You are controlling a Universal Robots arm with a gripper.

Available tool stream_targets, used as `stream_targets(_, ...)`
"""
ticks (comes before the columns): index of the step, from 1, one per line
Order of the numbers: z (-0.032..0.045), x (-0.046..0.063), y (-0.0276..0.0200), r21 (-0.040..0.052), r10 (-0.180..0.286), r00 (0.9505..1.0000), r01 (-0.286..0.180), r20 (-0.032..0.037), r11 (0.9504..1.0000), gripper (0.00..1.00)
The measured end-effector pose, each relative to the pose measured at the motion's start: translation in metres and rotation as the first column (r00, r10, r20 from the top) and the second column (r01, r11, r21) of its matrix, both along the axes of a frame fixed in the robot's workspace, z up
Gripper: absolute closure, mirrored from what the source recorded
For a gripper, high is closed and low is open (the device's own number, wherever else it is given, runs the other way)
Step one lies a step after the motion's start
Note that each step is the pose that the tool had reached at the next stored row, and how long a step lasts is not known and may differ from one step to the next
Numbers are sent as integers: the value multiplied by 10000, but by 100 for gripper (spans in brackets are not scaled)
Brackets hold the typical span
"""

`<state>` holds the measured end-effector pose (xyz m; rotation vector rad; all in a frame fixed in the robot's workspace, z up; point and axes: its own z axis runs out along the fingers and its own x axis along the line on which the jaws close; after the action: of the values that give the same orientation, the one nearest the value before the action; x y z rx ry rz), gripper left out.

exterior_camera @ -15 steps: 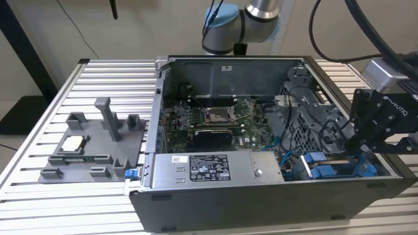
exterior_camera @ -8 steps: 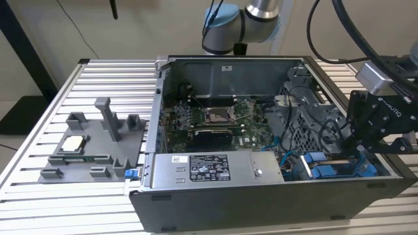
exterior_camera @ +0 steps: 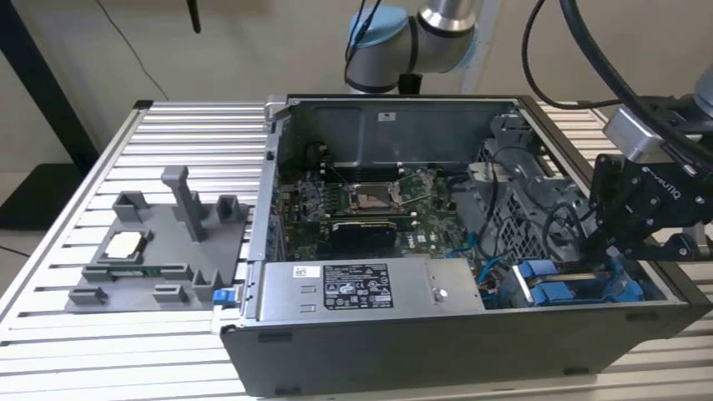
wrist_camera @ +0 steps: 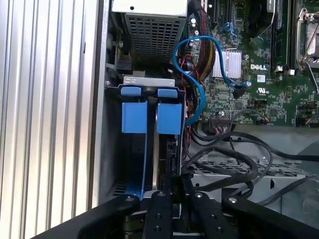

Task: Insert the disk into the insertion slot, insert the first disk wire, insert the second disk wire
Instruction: 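Insert the first disk wire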

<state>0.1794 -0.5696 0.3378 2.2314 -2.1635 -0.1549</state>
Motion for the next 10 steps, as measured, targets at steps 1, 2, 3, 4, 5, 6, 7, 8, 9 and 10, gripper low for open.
stream_targets(1, -3, 3, 0, 4, -1, 10000, 1, -2, 10000, 81)
stream_targets(2, -3, 4, 0, -1, -2, 10000, 2, -1, 10000, 81)
stream_targets(3, -7, 4, 0, -5, -2, 10000, 2, -1, 10000, 81)
stream_targets(4, -23, 4, 0, -5, -3, 10000, 3, 0, 10000, 81)
stream_targets(5, -39, 5, 0, -12, -2, 10000, 2, 2, 10000, 81)
stream_targets(6, -51, 4, 0, -21, -2, 10000, 2, 2, 10000, 81)
stream_targets(7, -67, 5, 0, -27, -1, 10000, 1, 3, 10000, 81)
stream_targets(8, -79, 5, 1, -1, -1, 10000, 1, 1, 10000, 80)
stream_targets(9, -80, 5, 0, 0, -1, 10000, 1, 1, 10000, 80)
stream_targets(10, -69, 5, 0, 4, -1, 10000, 1, 1, 10000, 80)
